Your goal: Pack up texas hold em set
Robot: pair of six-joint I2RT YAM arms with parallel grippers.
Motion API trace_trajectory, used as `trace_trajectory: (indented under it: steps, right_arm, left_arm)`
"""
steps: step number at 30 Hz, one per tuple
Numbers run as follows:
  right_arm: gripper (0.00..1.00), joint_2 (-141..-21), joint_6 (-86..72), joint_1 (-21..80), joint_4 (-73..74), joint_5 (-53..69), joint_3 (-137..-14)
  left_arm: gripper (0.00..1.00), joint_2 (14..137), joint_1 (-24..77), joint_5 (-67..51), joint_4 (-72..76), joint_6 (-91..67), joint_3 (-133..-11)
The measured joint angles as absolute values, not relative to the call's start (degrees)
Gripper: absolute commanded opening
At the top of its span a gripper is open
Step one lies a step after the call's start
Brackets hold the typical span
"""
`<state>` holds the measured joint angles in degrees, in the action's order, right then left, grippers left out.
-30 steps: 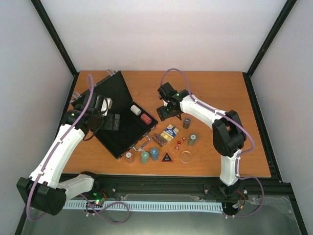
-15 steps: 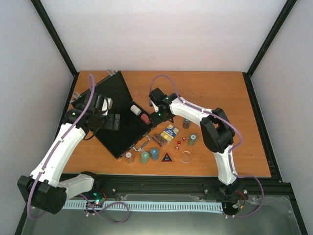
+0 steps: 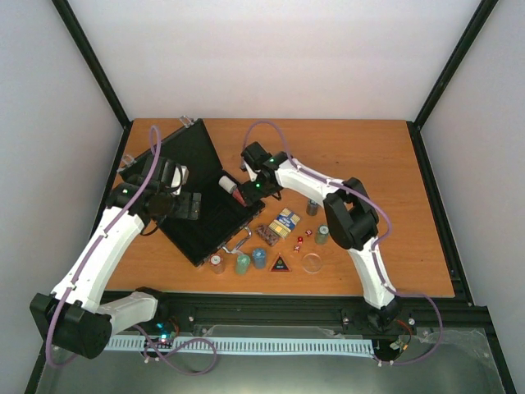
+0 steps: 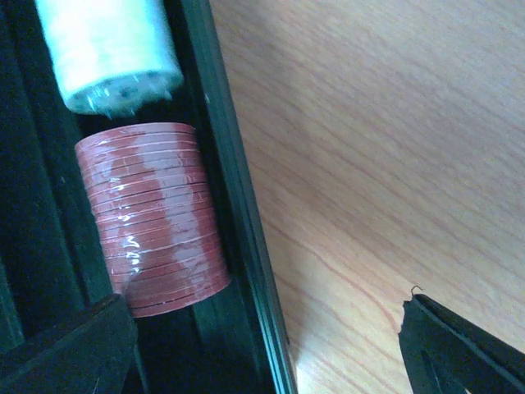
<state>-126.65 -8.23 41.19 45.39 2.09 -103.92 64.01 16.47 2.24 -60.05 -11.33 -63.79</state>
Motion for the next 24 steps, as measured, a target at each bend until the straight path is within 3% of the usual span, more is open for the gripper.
trace_trajectory:
  steps: [17, 24]
  right_arm:
    - [0.89, -133.8, -10.5, 41.2, 43.7, 3.4, -113.4]
    - [0.97, -131.2, -10.8, 41.2, 44.5, 0.8, -111.6]
  left_arm:
    - [1.0, 64.0, 16.5, 2.2, -60.1, -11.3, -63.8]
    - [1.0, 64.0, 16.5, 2.4, -60.0, -11.3, -63.8]
